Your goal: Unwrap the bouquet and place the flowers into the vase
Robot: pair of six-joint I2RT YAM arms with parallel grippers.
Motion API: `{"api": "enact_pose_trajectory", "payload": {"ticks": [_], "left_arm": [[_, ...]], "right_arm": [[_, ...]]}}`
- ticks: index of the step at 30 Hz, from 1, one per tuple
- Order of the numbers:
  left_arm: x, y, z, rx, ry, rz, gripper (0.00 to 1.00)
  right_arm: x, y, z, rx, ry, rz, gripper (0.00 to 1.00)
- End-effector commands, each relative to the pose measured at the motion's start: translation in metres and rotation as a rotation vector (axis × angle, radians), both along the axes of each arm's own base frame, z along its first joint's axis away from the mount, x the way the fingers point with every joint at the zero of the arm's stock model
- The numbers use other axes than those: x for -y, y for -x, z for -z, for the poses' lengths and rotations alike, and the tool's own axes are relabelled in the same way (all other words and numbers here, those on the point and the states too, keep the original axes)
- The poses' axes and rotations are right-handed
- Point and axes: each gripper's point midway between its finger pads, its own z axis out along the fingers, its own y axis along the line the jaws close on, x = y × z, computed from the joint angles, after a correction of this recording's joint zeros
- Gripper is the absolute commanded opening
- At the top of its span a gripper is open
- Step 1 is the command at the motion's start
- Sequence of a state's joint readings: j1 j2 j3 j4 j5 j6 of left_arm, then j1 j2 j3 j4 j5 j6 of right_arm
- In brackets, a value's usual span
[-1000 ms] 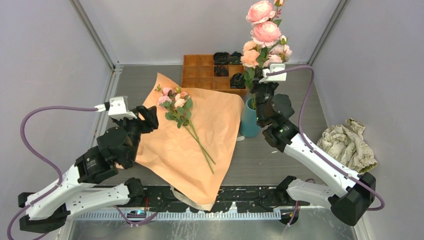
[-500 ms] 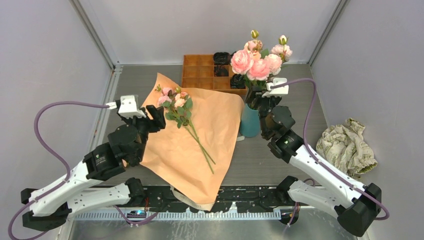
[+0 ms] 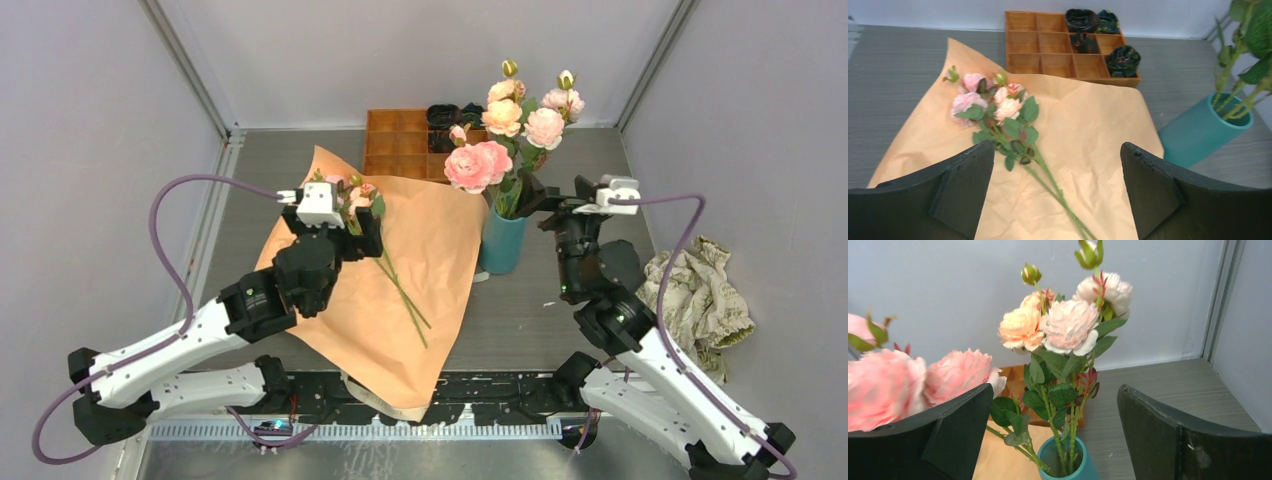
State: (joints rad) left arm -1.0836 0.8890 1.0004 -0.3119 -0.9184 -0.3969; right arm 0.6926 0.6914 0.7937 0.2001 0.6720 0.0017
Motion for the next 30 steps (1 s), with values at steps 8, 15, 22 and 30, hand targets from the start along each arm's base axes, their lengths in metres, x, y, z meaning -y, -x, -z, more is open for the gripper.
{"api": "enact_pose_trajectory", "payload": {"ticks": [8,15,22,30], "left_arm": [[0.044,-0.028,-0.042,0.066,0.225,0.134,1.00],[0.031,-0.097,0.035,-0.294,0.334,-0.065,0.82],[0.000,-0.134,0.121,-0.507,0.285,-0.320,0.64],[0.018,-0.157,0.191,-0.692,0.181,-0.379,0.58]], "right_arm": [[-0.016,0.039,-0.071,0.012,-0.165,-0.242,1.00],[-0.050,0.065,-0.081,-0.033,-0.157,-0.485,0.99],[-0.056,0.067,-0.066,-0.104,-0.173,-0.516,1.00],[-0.062,0.064,-0.040,-0.151,-0.181,-0.525,1.00]]}}
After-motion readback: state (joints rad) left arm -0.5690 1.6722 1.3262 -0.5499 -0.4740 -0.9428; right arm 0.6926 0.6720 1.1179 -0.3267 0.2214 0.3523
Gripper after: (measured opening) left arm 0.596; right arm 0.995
